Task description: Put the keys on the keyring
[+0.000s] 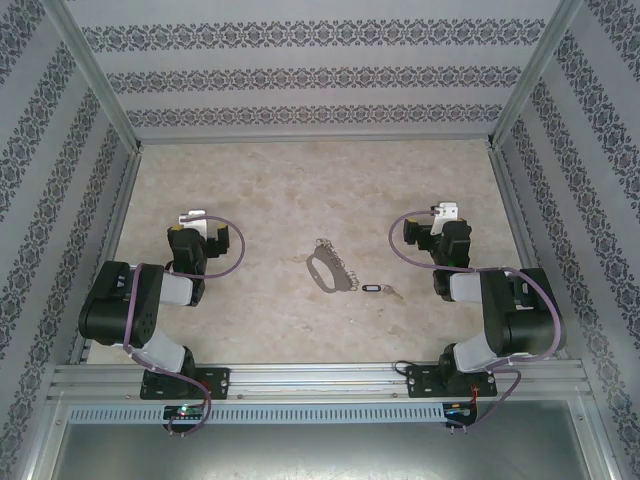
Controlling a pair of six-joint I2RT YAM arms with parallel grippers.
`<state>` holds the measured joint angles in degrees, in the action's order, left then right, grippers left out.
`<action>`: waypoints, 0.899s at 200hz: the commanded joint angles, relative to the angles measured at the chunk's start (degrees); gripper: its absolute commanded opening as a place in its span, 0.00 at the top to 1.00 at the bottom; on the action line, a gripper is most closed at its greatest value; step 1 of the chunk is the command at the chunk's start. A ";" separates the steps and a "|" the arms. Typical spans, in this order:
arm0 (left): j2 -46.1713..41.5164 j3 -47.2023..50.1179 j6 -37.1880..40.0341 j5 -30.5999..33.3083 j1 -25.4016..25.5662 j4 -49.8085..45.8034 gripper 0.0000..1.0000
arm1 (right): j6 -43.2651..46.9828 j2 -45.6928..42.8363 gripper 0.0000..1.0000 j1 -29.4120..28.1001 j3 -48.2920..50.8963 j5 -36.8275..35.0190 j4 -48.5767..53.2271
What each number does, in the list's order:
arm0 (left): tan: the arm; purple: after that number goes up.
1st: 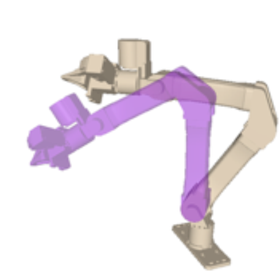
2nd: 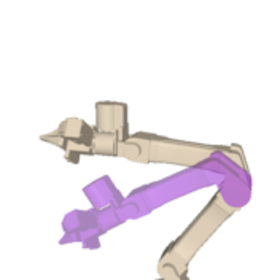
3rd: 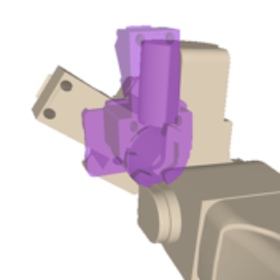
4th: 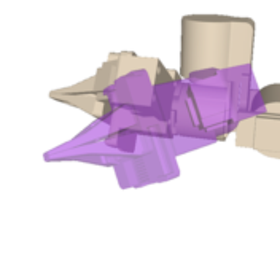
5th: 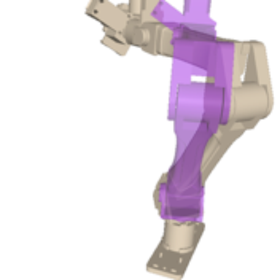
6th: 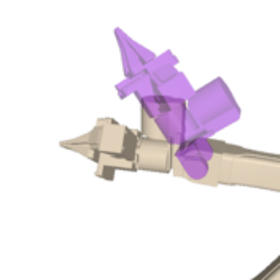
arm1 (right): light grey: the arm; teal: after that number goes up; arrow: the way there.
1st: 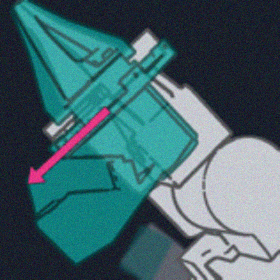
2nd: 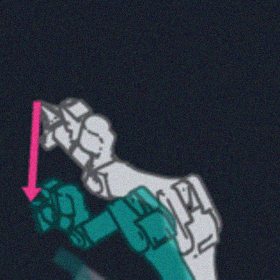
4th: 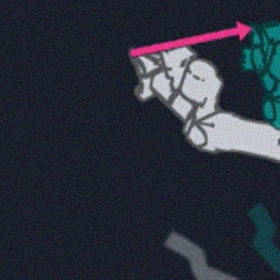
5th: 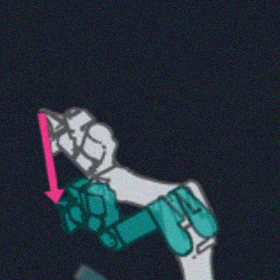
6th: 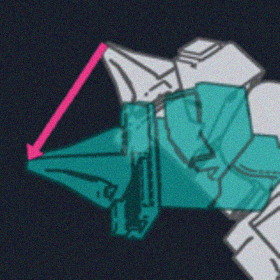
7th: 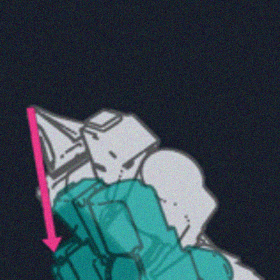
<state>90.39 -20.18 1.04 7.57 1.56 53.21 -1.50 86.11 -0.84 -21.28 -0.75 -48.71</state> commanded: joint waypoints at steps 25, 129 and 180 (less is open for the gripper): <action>0.67 -0.91 -0.33 -1.38 0.63 3.10 0.00 | 0.27 0.47 0.02 0.33 -1.13 0.51 -1.74; 0.71 -0.91 -0.34 -1.40 0.63 3.08 0.00 | 0.14 0.41 0.02 0.41 -1.13 0.60 -1.74; 0.67 -0.91 -0.34 -1.36 0.63 3.05 0.00 | 0.10 0.44 0.02 0.40 -1.13 0.71 -1.74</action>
<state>90.39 -20.18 1.06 6.48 1.56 53.21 -1.50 86.11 -0.84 -21.28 -0.75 -48.71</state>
